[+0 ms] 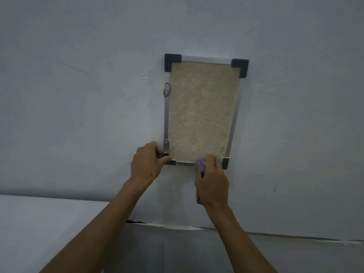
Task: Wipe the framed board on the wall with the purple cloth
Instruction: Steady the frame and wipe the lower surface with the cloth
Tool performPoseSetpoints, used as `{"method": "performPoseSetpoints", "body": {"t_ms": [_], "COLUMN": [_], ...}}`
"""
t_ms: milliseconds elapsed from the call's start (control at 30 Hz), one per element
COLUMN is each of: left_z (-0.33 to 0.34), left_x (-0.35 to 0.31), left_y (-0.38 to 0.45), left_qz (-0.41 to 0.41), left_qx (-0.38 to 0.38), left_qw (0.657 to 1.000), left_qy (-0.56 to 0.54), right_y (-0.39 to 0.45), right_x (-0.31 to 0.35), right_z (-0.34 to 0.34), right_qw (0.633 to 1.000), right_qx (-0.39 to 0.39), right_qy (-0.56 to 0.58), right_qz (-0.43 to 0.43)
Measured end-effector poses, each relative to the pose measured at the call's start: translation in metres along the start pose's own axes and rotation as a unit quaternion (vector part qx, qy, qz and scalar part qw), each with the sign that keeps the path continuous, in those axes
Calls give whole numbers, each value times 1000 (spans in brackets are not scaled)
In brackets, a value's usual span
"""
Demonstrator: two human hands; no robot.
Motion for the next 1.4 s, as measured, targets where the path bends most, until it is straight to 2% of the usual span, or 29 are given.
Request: {"method": "performPoseSetpoints", "body": {"t_ms": [67,133,200,333,400,467,600,667,733,800,867,933,1067,1133,1267,1333,1400], "left_z": [-2,-2,-1,-1,-1,-1,0,0,0,1,0,0,0,0,1,-1,-1], "left_x": [1,3,3,2,2,2,3,4,7,6,5,4,5,5,3,2,3], "left_y": [-1,1,3,3,3,3,4,4,4,4,3,2,3,3,3,3,2], "left_qz": [-2,-5,-4,3,7,9,13,11,5,6,10,8,6,5,6,6,3], "left_qx": [-4,-5,-6,-1,2,2,4,3,2,3,3,3,3,1,1,0,2], "left_qw": [1000,1000,1000,1000,1000,1000,1000,1000,1000,1000,1000,1000,1000,1000,1000,1000,1000], "left_qy": [-6,-8,-4,-6,-7,-8,-11,-9,-12,-15,-14,-16,-10,-12,-9,-12,-13], "right_y": [0,-1,-1,13,21,29,49,51,42,26,17,23,42,38,13,25,41], "right_x": [-20,-20,1,45,50,43,3,-1,12,24,21,9,-12,-11,-6,-7,-13], "right_z": [-12,-10,5,31,25,2,-58,-66,-55,-35,-24,-31,-67,-61,-29,-39,-58], "right_qw": [995,992,998,993,988,990,992,989,988,977,964,967,984,982,956,957,972], "right_qx": [-54,-65,-33,70,75,25,-122,-144,-110,-48,8,16,-74,-52,79,66,11], "right_qy": [51,50,17,-40,-61,-65,-30,-28,-58,-101,-122,-110,-40,-55,-120,-124,-113], "right_qz": [73,96,56,-89,-123,-119,-25,-24,-87,-180,-236,-231,-159,-171,-257,-253,-207]}}
Point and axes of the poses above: each hand's wrist, its own y-axis towards the middle knuckle, its own z-axis out of the palm, x = y × z, the point moved 10 cm from there along y, towards the middle knuckle, and after that the axes turned 10 degrees about x, right-handed, at the moved point
